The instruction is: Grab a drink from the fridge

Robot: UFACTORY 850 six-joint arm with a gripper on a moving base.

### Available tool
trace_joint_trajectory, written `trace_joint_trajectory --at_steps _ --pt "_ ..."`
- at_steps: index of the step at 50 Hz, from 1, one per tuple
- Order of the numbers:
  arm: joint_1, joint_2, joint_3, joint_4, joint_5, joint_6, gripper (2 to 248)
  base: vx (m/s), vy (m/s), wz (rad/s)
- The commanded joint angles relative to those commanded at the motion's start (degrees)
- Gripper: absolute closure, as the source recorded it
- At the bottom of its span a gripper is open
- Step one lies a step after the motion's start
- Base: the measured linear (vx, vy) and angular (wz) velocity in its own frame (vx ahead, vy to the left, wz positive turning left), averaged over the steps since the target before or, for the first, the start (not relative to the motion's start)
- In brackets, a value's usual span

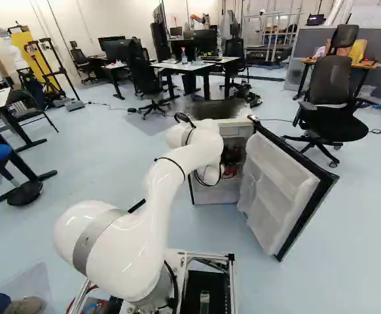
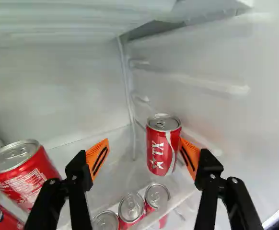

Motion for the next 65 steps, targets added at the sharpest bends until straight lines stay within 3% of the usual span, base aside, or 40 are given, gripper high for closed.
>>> trace_joint_trajectory --at_steps 23,65 --pt "0.1 -4.1 -7.1 0.0 -0.2 0.0 44 0.0 0.0 0.0" --pt "1.2 -7.6 -13.2 0.0 -3.1 0.0 44 0.0 0.0 0.0"
